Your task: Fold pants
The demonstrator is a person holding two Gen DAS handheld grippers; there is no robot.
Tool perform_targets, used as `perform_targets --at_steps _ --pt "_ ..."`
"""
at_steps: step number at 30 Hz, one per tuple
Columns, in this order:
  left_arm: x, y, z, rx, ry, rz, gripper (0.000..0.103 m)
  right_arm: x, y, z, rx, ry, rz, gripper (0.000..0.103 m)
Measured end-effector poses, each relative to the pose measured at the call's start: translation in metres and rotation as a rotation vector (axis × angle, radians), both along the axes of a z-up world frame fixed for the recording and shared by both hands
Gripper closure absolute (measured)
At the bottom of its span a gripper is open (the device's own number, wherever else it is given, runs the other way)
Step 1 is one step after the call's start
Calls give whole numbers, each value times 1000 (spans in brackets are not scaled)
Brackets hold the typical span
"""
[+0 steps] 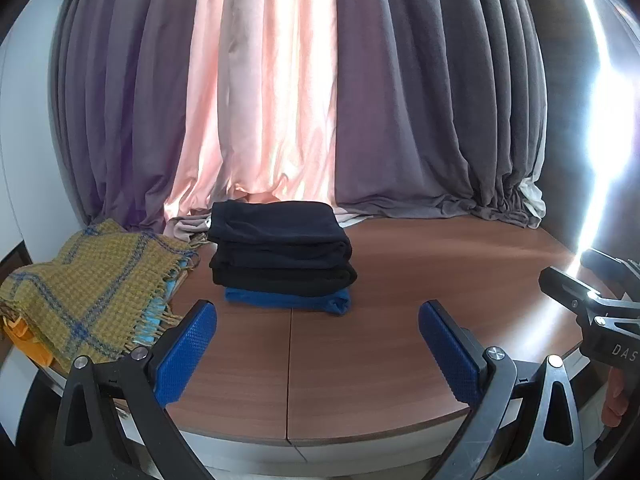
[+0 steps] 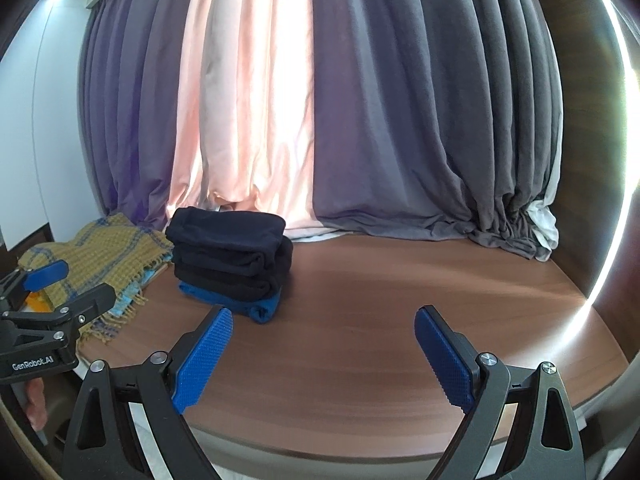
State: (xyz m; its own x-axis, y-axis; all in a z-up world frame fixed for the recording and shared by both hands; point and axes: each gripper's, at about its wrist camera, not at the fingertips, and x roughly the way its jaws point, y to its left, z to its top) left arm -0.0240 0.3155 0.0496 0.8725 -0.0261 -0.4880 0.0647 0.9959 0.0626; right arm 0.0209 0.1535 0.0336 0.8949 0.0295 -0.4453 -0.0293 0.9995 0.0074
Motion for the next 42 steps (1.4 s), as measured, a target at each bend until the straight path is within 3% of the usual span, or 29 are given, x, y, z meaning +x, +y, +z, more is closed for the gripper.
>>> perform_targets --at_steps 42 --pt "-32 -21 13 -16 -43 -14 0 -33 -17 3 10 -17 -12 10"
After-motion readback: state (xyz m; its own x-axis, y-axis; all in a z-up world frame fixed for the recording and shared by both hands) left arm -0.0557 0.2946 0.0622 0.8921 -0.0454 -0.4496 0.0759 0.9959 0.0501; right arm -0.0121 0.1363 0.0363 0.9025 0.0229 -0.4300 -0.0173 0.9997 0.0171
